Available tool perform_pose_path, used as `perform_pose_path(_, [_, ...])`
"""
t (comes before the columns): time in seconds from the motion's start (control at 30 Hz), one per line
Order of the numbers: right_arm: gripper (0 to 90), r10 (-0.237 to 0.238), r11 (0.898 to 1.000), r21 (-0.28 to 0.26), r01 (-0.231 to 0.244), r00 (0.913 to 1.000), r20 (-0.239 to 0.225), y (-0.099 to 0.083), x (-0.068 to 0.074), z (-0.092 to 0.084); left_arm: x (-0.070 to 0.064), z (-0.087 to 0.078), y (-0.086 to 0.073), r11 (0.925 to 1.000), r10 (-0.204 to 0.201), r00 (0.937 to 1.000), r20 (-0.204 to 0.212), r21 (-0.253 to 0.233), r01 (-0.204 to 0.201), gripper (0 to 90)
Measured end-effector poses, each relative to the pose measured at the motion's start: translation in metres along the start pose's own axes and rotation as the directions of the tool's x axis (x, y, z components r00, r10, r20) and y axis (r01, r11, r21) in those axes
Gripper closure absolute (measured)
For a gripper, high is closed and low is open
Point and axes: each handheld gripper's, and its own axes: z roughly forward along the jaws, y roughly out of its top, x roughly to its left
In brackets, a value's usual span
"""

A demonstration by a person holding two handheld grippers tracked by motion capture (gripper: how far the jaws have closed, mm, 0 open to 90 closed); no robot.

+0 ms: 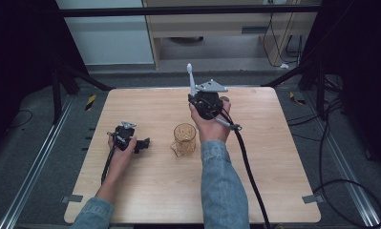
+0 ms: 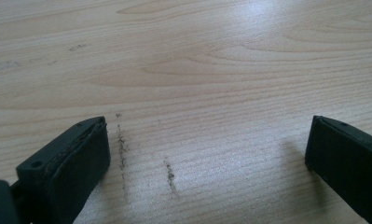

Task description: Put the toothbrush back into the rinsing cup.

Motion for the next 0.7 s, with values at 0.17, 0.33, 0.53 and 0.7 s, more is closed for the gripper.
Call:
perform_pose_path(0.17, [67.3, 0.001, 1.000, -0.007, -0.001, 1.0000, -0.005, 0.002, 0.003, 0.001, 0.000, 0.000, 0.000, 1.0000, 0.001, 1.0000, 0.000, 0.000, -0.001, 0.0])
perform_pose_path(0.33, [67.2, -0.001, 1.000, -0.017, 0.001, 0.9999, -0.015, 0.002, 0.007, 0.000, 0.000, 0.000, 0.000, 1.0000, 0.000, 1.0000, 0.000, 0.001, 0.000, 0.0])
perform_pose_path(0.53, [67.2, -0.007, 1.000, -0.014, 0.007, 0.9998, -0.018, 0.001, 0.011, 0.000, 0.000, 0.000, 0.000, 1.0000, 0.000, 1.0000, 0.000, 0.000, 0.000, 0.0])
perform_pose_path(0.7, [67.2, -0.012, 1.000, -0.010, 0.012, 0.9996, -0.026, -0.001, 0.014, 0.003, 0.000, 0.000, 0.000, 1.0000, 0.000, 1.0000, 0.000, 0.000, 0.000, 0.0])
